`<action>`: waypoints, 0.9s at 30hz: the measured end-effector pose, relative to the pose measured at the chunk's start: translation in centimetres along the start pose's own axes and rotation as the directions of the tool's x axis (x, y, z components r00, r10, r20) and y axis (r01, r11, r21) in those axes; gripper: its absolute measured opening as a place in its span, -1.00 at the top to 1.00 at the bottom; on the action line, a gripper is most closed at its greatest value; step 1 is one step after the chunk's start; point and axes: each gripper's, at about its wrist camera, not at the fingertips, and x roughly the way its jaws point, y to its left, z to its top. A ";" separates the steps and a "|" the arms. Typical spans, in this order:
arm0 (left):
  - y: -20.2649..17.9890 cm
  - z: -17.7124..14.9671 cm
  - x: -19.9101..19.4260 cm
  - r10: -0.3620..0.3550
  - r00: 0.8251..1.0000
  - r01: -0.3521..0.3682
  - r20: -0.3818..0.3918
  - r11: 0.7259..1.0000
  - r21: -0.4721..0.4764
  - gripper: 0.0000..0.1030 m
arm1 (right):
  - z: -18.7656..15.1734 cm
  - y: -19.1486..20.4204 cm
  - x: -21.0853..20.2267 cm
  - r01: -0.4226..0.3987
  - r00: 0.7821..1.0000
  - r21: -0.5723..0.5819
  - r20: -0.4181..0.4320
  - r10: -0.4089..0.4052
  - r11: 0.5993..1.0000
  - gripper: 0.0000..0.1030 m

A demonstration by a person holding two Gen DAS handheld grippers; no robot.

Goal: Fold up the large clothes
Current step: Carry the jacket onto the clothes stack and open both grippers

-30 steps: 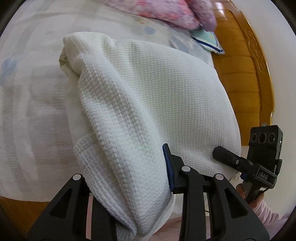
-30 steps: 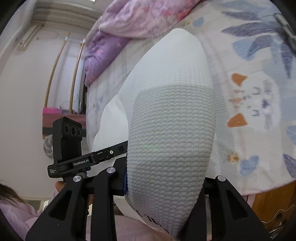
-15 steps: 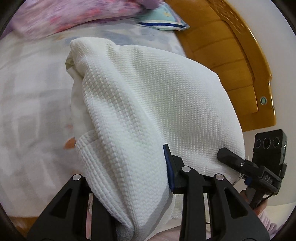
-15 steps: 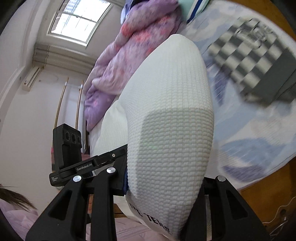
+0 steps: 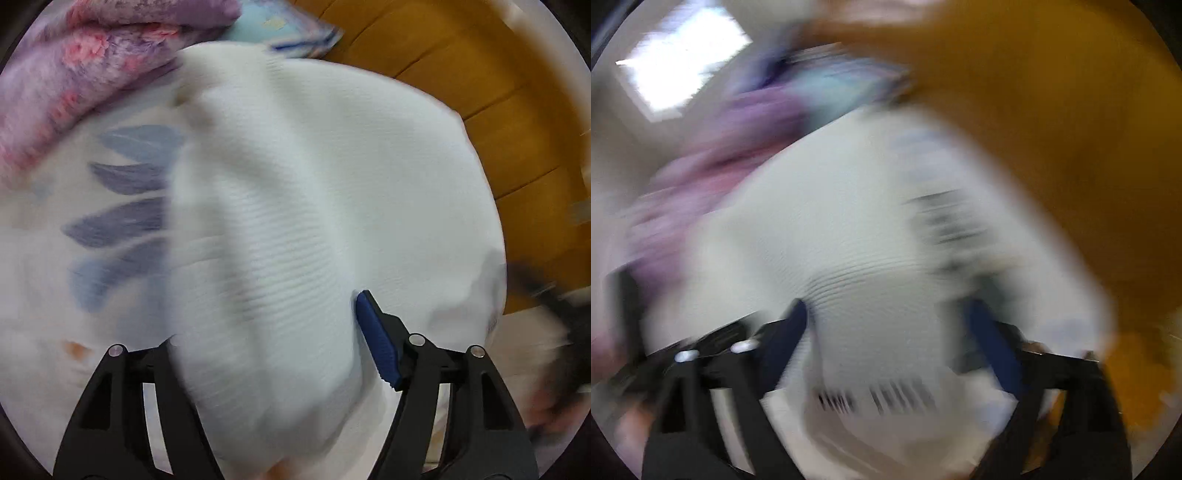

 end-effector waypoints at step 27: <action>7.1 11.6 18.0 0.037 0.998 -0.043 -0.059 0.995 -0.095 0.53 | 10.0 5.3 21.3 -0.112 0.982 -0.056 -0.157 0.102 0.992 0.96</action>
